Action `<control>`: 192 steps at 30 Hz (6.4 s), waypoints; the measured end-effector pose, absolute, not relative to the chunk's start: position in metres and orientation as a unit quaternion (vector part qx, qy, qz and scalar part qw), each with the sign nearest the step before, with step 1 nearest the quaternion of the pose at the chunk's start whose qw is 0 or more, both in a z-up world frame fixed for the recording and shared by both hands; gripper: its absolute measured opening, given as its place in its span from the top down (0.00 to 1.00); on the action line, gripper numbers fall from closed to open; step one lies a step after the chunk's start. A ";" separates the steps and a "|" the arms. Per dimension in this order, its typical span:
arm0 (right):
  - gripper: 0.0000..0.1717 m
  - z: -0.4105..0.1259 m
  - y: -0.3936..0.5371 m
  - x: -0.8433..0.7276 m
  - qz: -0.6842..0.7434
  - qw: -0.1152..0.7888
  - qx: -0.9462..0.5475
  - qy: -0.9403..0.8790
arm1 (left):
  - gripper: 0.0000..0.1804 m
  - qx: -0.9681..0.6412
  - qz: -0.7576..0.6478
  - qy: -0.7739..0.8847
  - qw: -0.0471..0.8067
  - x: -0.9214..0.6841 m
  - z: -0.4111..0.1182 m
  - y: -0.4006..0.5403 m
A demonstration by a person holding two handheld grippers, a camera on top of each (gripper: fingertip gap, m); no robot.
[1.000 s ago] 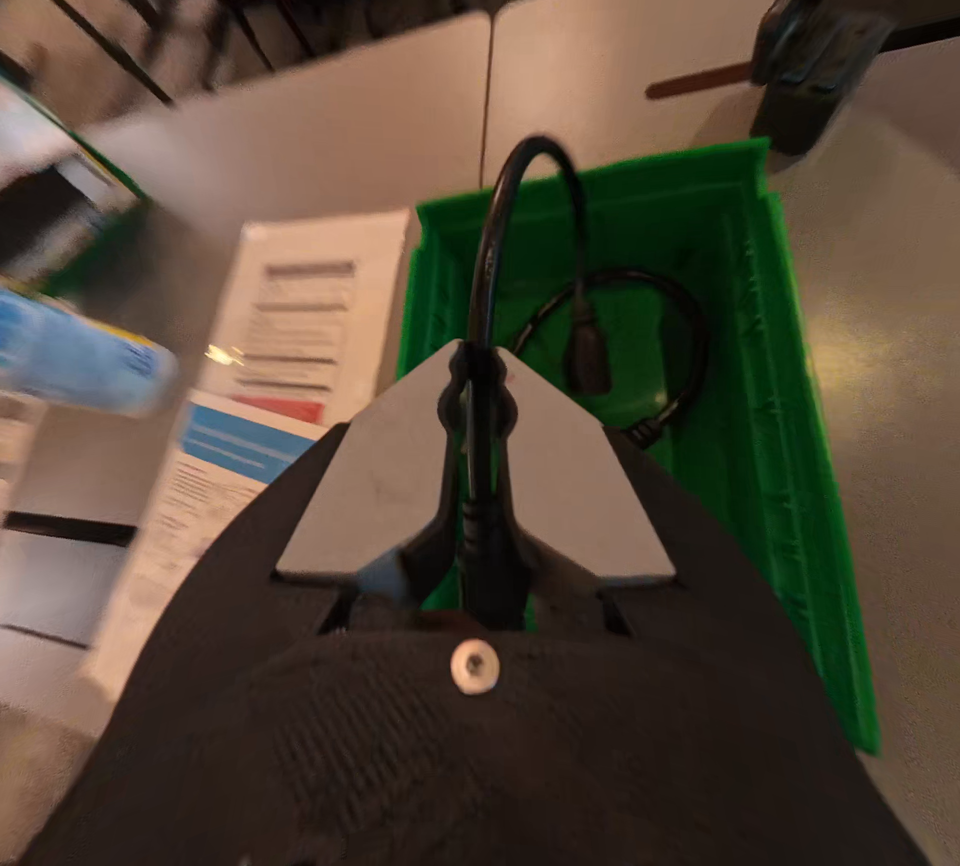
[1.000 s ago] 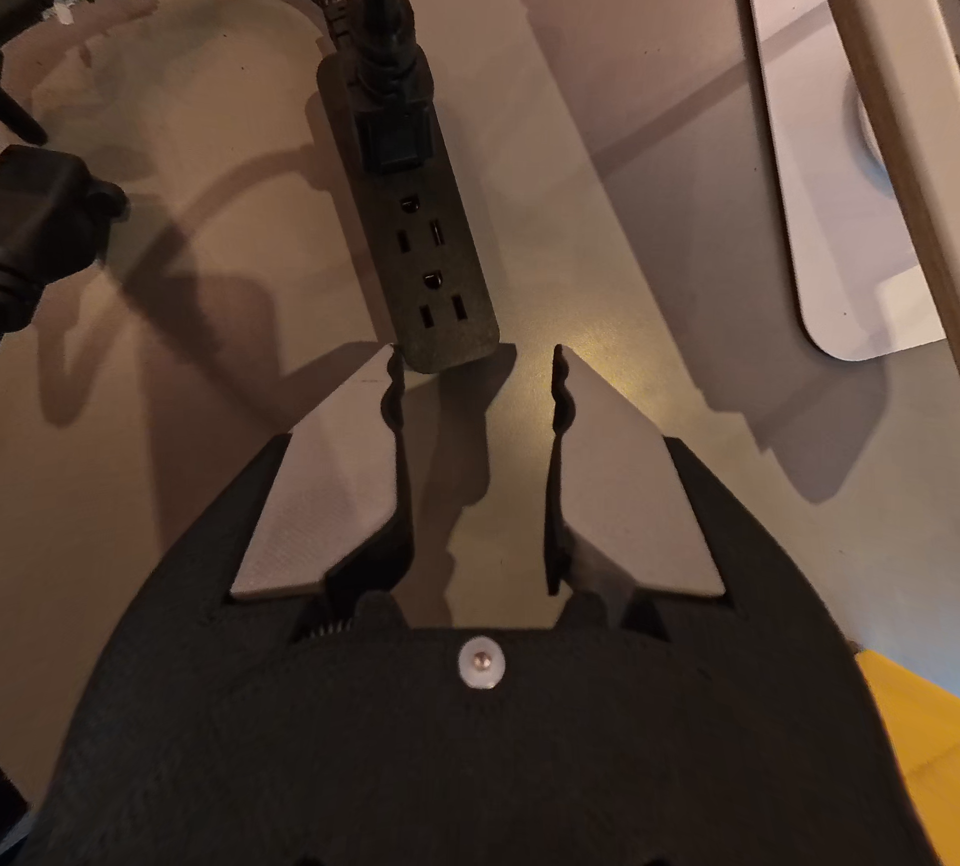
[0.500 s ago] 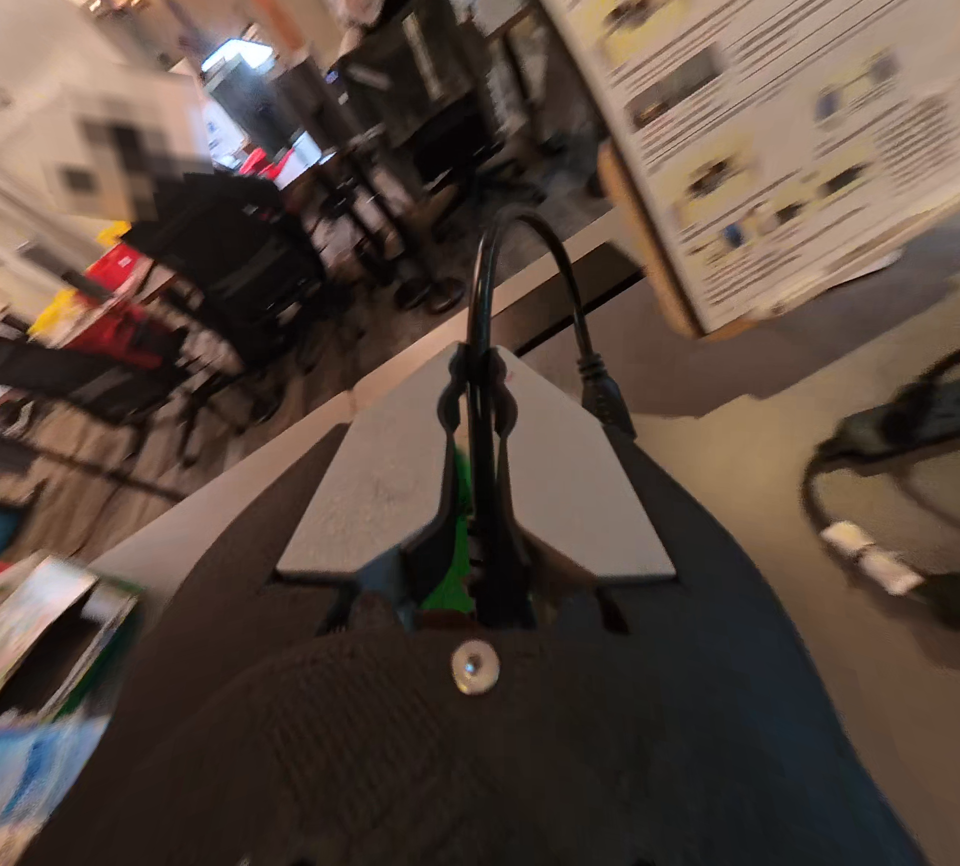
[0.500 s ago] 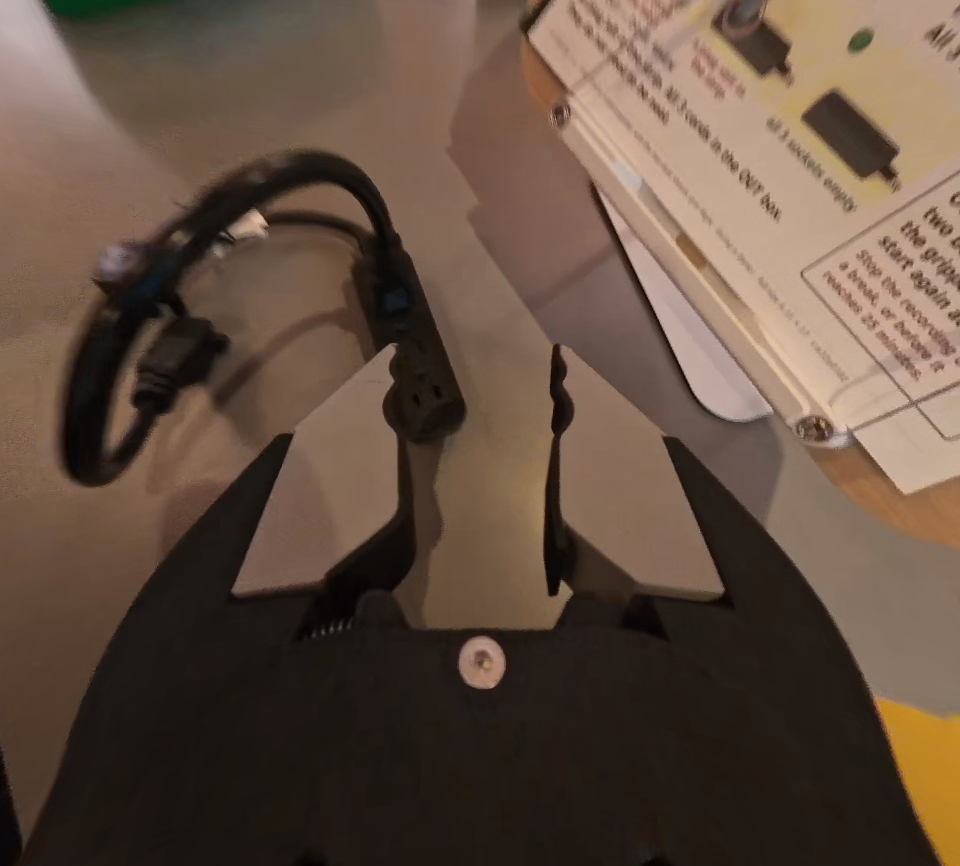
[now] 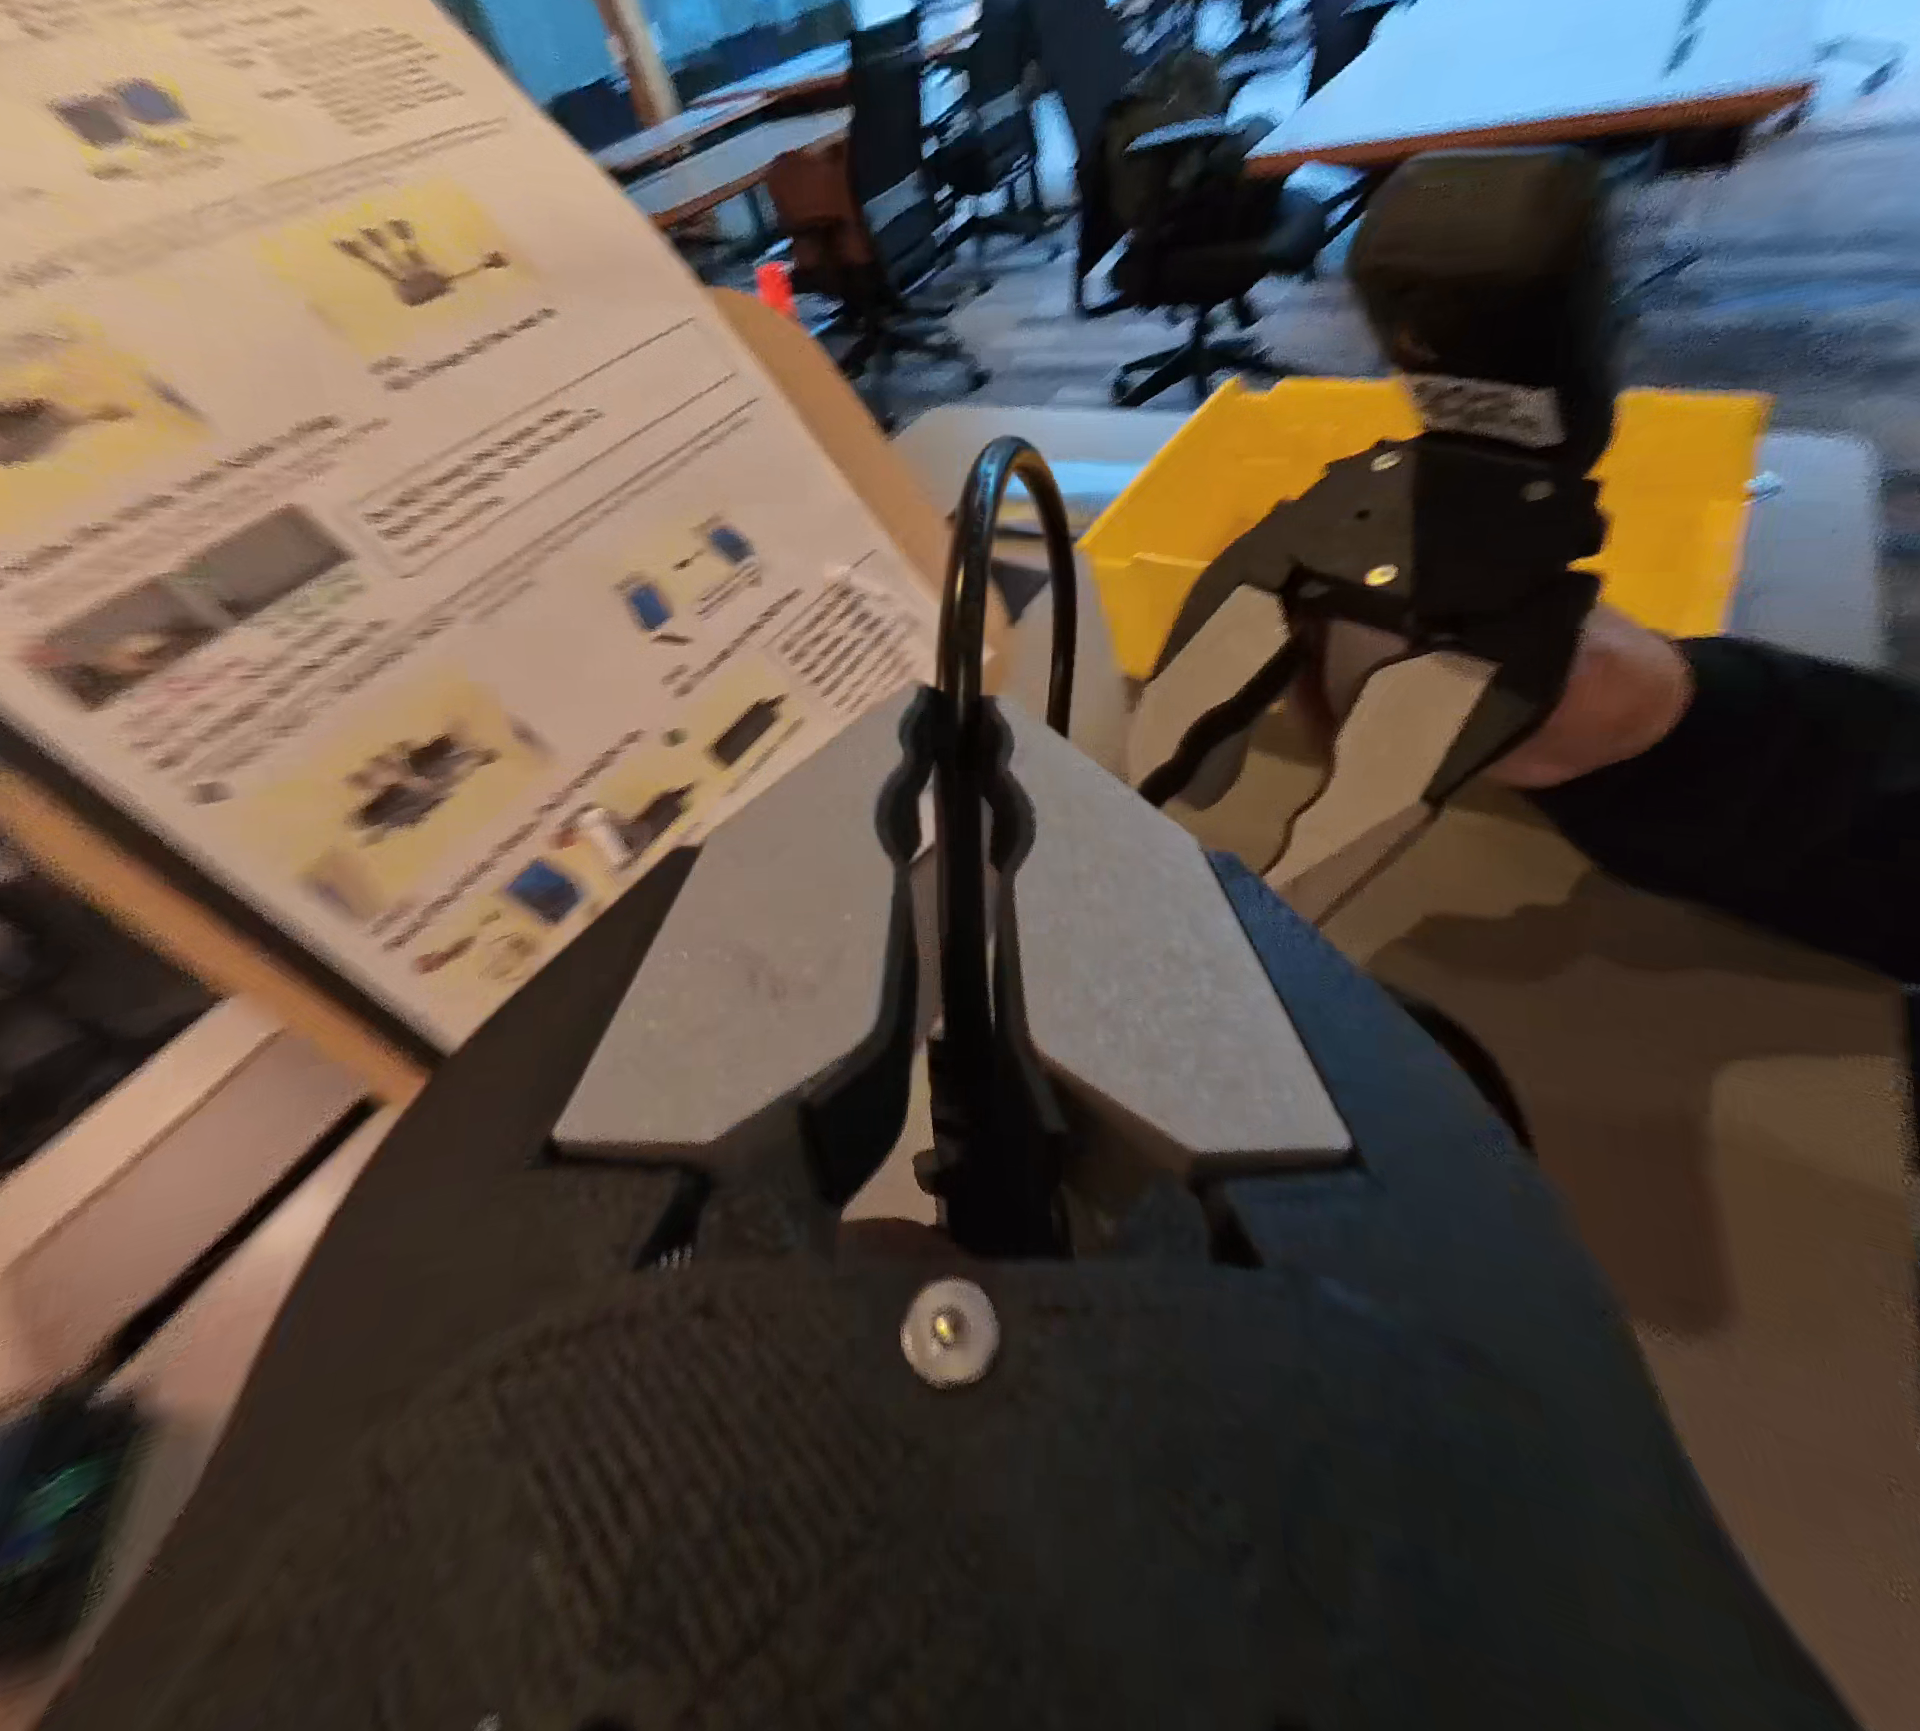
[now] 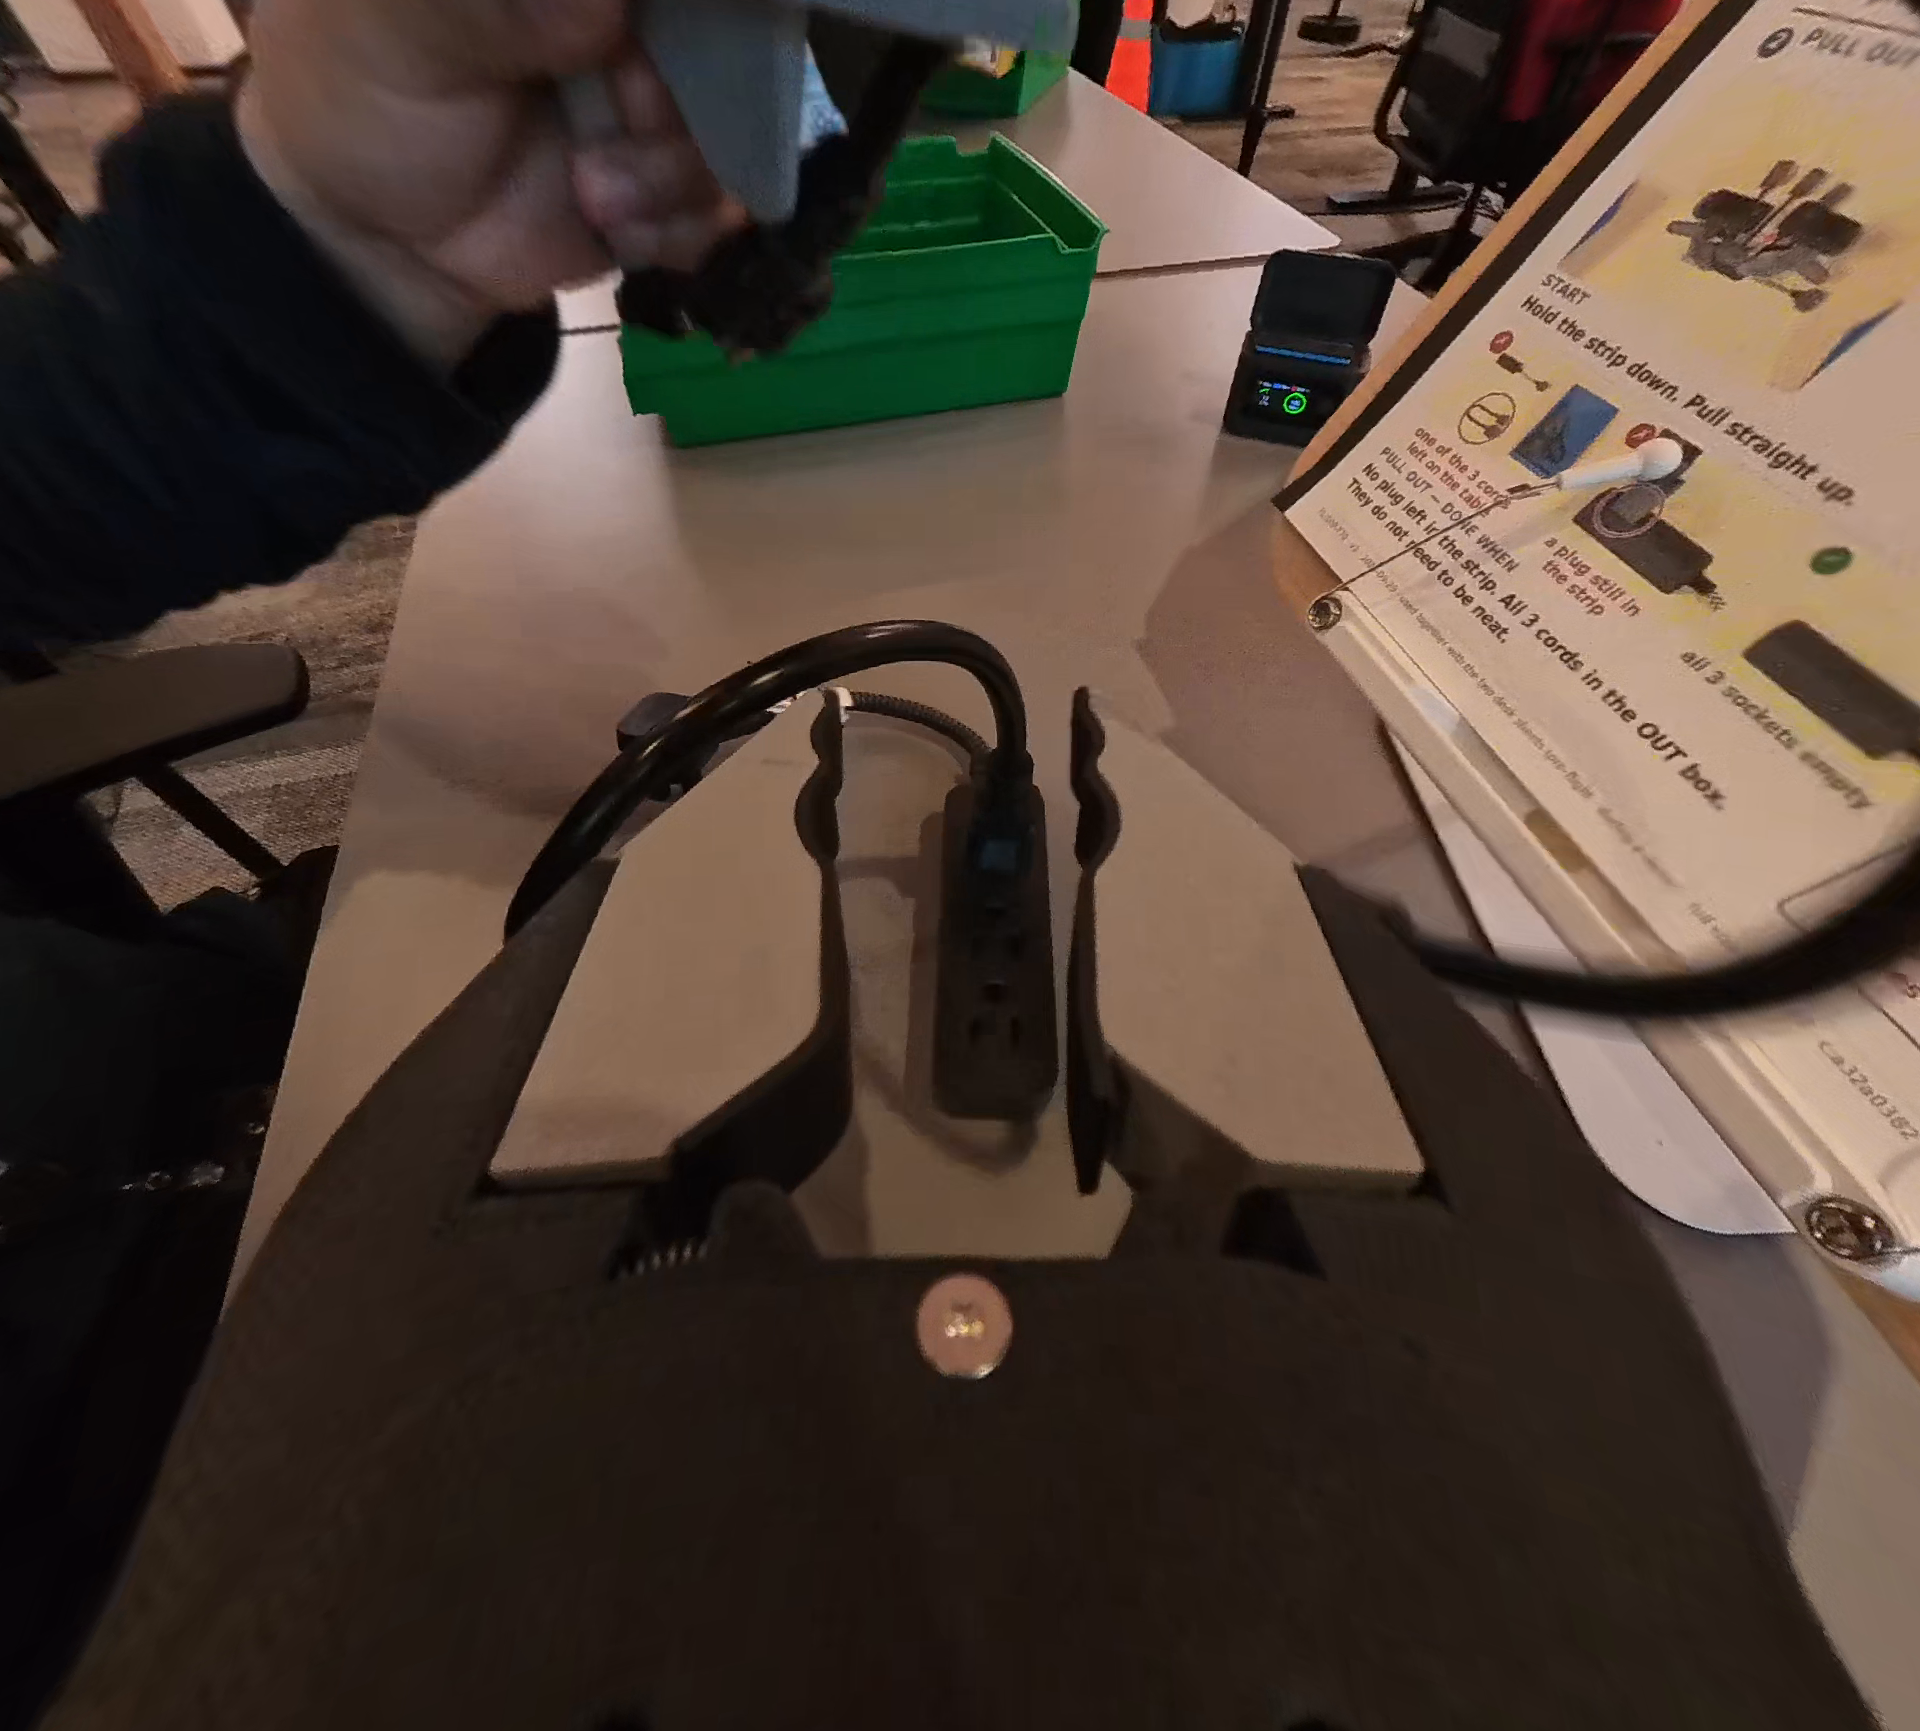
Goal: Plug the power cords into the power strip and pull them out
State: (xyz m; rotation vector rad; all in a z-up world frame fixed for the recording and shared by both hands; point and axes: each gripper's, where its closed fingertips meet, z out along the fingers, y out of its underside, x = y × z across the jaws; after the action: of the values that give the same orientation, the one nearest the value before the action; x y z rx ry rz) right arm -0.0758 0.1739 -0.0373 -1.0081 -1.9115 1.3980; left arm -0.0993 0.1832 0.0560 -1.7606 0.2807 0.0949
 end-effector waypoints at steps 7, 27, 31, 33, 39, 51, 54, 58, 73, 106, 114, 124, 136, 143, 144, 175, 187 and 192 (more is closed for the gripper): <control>0.76 -0.043 0.172 -0.079 0.534 0.256 -0.382 -0.709 | 0.97 -0.748 -0.130 0.135 0.637 -0.061 0.028 0.216; 0.75 -0.011 0.189 -0.076 0.611 0.270 -0.377 -0.642 | 0.97 -0.701 -0.127 0.151 0.685 -0.067 0.072 0.240; 0.75 0.000 0.181 -0.074 0.640 0.268 -0.361 -0.623 | 0.98 -0.708 -0.160 0.173 0.665 -0.040 0.063 0.247; 0.76 -0.003 0.175 -0.072 0.645 0.247 -0.355 -0.629 | 0.98 -0.706 -0.182 0.179 0.661 -0.030 0.061 0.249; 0.84 -0.009 0.175 -0.072 0.626 0.244 -0.369 -0.642 | 0.98 -0.706 -0.191 0.195 0.653 -0.018 0.064 0.251; 0.85 0.012 0.194 -0.064 0.617 0.338 -0.332 -0.628 | 0.64 -0.810 -0.092 0.224 0.533 -0.054 0.022 0.210; 0.85 0.016 0.193 -0.061 0.587 0.391 -0.301 -0.642 | 0.65 -0.816 -0.103 0.248 0.512 -0.048 0.012 0.198; 0.85 0.021 0.178 -0.049 0.590 0.397 -0.242 -0.661 | 0.73 -0.810 -0.088 0.295 0.499 -0.037 0.000 0.186; 0.86 -0.007 0.151 -0.035 0.545 0.350 -0.191 -0.738 | 0.88 -0.836 -0.024 0.347 0.424 -0.027 -0.033 0.168; 0.87 -0.002 0.190 -0.081 0.717 0.173 -0.398 -0.545 | 0.89 -0.576 0.606 0.324 0.442 -0.097 0.003 0.211; 0.87 -0.020 0.189 -0.086 0.648 0.227 -0.413 -0.599 | 0.87 -0.681 0.448 0.335 0.472 -0.097 -0.021 0.201; 0.86 -0.023 0.228 -0.076 0.566 0.299 -0.436 -0.632 | 0.58 -0.870 -0.008 0.255 0.423 -0.142 -0.099 0.144; 0.86 -0.100 0.211 -0.073 0.416 0.219 -0.422 -0.775 | 0.75 -0.880 -0.065 0.348 0.317 -0.116 -0.195 0.178; 0.86 -0.141 0.187 -0.079 0.339 0.200 -0.397 -0.829 | 0.76 -0.910 -0.061 0.320 0.255 -0.122 -0.181 0.160; 0.86 -0.145 0.184 -0.080 0.331 0.201 -0.394 -0.833 | 0.76 -0.914 -0.070 0.317 0.243 -0.120 -0.179 0.155; 0.79 -0.155 0.152 -0.072 0.340 0.228 -0.282 -0.868 | 0.79 -0.947 -0.034 0.287 0.143 -0.105 -0.139 0.123; 0.61 -0.167 0.149 -0.084 0.351 0.208 -0.317 -0.856 | 0.81 -0.931 -0.157 0.249 0.215 -0.096 -0.138 0.120; 0.71 -0.188 0.143 -0.089 0.310 0.213 -0.304 -0.875 | 0.85 -0.924 -0.170 0.252 0.234 -0.092 -0.127 0.126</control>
State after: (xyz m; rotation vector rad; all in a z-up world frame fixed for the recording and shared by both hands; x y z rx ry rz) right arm -0.0891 0.1426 -0.1882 -0.8435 -2.4299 0.8604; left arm -0.0922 0.1258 -0.1271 -2.5355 0.6919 -0.4655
